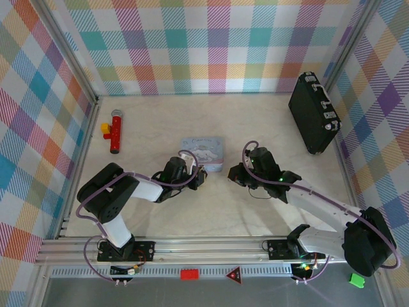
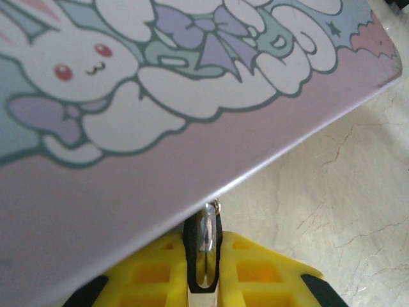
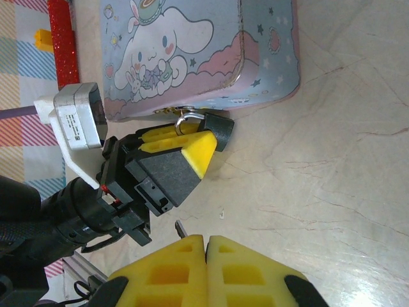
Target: Unlock a padlock with a key
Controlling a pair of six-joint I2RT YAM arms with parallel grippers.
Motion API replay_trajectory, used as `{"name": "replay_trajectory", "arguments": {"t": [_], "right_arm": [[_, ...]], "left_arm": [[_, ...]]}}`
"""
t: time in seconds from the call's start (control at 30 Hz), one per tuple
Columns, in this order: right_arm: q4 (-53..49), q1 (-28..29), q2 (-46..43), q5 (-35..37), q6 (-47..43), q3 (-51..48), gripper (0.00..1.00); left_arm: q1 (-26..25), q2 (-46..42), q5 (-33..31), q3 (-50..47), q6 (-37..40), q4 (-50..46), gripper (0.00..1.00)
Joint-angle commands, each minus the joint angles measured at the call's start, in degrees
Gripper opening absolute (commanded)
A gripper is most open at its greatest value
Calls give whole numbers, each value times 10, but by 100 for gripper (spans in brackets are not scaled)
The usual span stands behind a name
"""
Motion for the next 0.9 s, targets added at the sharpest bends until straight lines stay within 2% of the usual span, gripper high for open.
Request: {"name": "replay_trajectory", "arguments": {"t": [0.0, 0.13, 0.33, 0.6, 0.87], "right_arm": [[34, 4, 15, -17, 6, -21, 0], [99, 7, 43, -43, 24, -51, 0], [187, 10, 94, -76, 48, -76, 0], [264, 6, 118, -78, 73, -110, 0], [363, -31, 136, -103, 89, -155, 0]], "left_arm": [[2, -32, 30, 25, -25, -60, 12], [1, -45, 60, 36, -67, -93, 8], [1, -43, 105, 38, -135, -78, 6], [1, -47, 125, 56, -201, -97, 6], [2, -32, 128, 53, -297, -24, 5]]}}
